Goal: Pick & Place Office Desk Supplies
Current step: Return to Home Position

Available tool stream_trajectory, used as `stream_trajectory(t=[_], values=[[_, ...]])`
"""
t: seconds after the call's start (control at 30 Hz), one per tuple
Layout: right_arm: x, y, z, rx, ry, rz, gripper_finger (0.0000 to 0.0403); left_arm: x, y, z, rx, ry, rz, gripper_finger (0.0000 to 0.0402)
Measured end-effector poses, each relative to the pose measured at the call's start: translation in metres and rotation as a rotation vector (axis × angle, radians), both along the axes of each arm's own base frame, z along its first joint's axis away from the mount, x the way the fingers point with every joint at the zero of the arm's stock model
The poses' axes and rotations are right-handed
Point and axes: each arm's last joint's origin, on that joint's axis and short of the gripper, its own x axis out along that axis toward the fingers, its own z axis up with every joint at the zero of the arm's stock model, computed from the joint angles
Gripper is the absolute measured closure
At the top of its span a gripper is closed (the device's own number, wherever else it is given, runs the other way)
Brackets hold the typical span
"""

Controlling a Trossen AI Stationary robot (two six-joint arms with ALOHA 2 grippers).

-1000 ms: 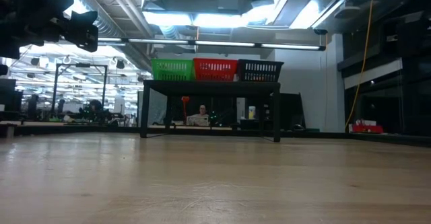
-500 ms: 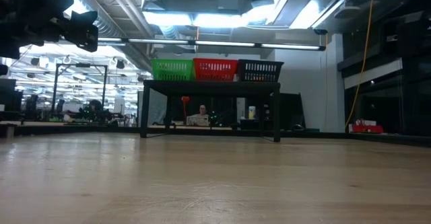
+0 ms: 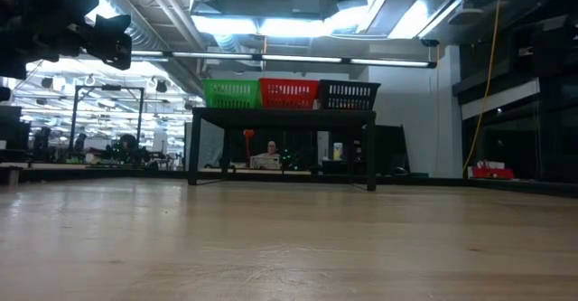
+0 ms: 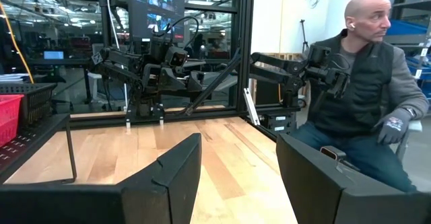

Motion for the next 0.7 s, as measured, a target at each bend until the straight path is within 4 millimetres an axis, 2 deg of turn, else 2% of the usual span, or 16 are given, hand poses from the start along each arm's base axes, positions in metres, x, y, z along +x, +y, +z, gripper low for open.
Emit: stream_trajectory(t=[0.7], values=[[0.0000, 0.0000, 0.0000, 0.000, 0.000, 0.000, 0.0140, 0.0000, 0.0000, 0.0000, 0.000, 0.000, 0.000, 0.0211]])
